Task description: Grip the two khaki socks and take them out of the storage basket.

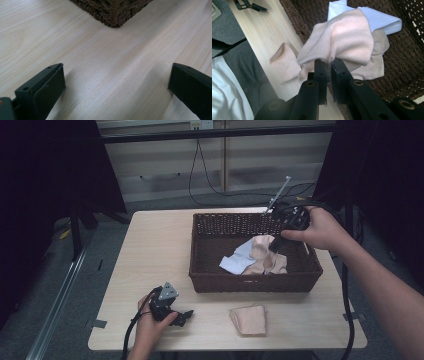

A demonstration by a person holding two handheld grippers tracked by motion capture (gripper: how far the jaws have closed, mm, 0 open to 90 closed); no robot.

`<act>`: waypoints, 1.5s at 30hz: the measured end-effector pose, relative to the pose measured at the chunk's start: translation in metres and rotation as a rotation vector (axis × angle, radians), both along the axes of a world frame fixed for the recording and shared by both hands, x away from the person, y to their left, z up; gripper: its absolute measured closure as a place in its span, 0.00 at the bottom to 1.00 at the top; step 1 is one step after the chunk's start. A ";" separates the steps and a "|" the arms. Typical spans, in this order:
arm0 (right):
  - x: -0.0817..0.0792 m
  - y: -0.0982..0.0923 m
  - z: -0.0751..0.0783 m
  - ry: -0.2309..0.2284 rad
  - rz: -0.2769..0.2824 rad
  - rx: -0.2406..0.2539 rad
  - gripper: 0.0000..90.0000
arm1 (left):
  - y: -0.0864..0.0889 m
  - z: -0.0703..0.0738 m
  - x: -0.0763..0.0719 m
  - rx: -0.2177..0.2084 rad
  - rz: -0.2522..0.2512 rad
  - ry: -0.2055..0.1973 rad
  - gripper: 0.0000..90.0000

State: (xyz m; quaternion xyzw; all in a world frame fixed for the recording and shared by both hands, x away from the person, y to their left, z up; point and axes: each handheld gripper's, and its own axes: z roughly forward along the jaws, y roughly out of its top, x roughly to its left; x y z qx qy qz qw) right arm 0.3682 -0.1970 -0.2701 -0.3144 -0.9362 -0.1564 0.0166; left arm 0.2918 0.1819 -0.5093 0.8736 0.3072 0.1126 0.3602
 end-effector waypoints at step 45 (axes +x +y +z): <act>-0.037 0.022 -0.002 0.061 0.162 0.010 0.93 | 0.000 0.000 0.000 0.000 0.000 0.000 0.01</act>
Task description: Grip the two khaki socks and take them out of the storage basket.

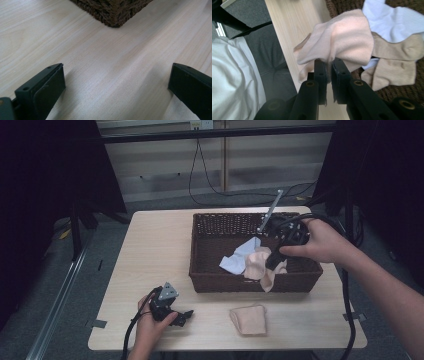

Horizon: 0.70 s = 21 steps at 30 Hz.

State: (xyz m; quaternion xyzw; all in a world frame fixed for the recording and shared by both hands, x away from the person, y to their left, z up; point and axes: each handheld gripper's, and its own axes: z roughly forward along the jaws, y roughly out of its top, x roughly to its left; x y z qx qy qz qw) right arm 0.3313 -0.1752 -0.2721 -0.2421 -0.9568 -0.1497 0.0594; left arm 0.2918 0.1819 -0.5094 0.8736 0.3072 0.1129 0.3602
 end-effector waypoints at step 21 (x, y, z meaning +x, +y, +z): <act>-0.015 0.024 -0.061 0.040 0.078 0.002 0.93 | 0.000 0.000 0.000 -0.004 0.004 0.000 0.01</act>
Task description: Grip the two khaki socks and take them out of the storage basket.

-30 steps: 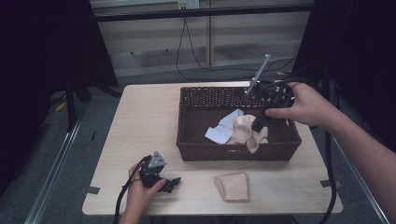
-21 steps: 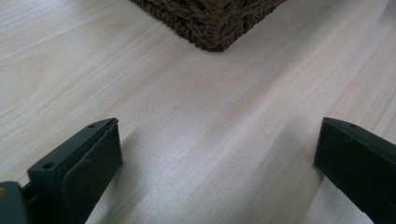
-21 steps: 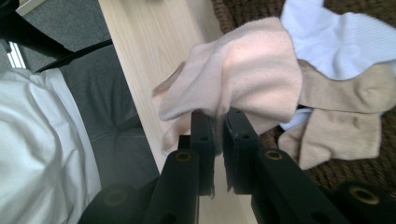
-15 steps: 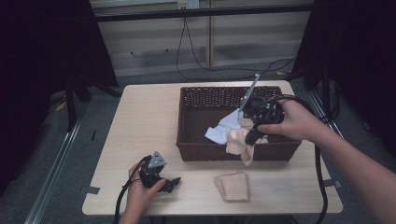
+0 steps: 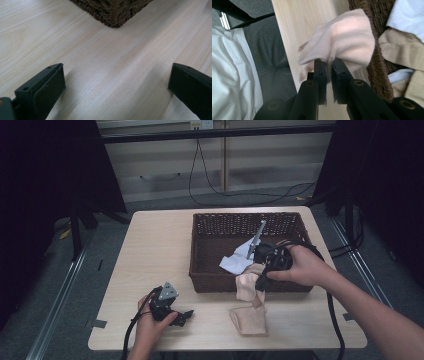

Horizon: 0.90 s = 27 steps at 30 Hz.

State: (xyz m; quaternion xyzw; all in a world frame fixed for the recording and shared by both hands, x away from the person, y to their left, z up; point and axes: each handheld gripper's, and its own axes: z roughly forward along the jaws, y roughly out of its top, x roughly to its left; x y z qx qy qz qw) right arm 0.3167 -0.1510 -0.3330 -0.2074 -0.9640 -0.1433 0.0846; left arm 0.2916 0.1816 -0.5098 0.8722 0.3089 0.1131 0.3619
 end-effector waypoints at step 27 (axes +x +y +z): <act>-0.011 -0.004 -0.027 -0.037 -0.019 -0.002 0.40 | 0.001 0.000 0.000 0.011 -0.006 -0.002 0.00</act>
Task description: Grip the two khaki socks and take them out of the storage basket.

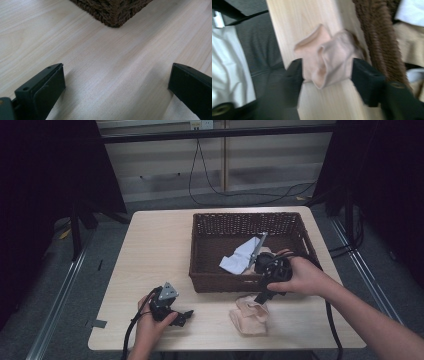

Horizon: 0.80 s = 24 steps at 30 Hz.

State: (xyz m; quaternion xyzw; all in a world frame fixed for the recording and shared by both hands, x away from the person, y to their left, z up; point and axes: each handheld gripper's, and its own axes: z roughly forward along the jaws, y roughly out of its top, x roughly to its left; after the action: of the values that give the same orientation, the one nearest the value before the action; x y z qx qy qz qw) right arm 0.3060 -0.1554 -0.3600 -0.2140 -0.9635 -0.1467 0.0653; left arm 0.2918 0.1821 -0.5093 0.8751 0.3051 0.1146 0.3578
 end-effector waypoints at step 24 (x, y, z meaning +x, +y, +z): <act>-0.024 -0.049 -0.034 -0.053 -0.061 -0.010 0.15 | 0.000 0.000 0.000 0.000 0.001 0.000 0.00</act>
State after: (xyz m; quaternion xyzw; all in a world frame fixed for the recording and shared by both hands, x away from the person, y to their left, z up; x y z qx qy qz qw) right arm 0.2819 -0.2048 -0.3936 -0.2396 -0.9587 -0.1496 0.0341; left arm 0.2918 0.1821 -0.5093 0.8749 0.3053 0.1148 0.3580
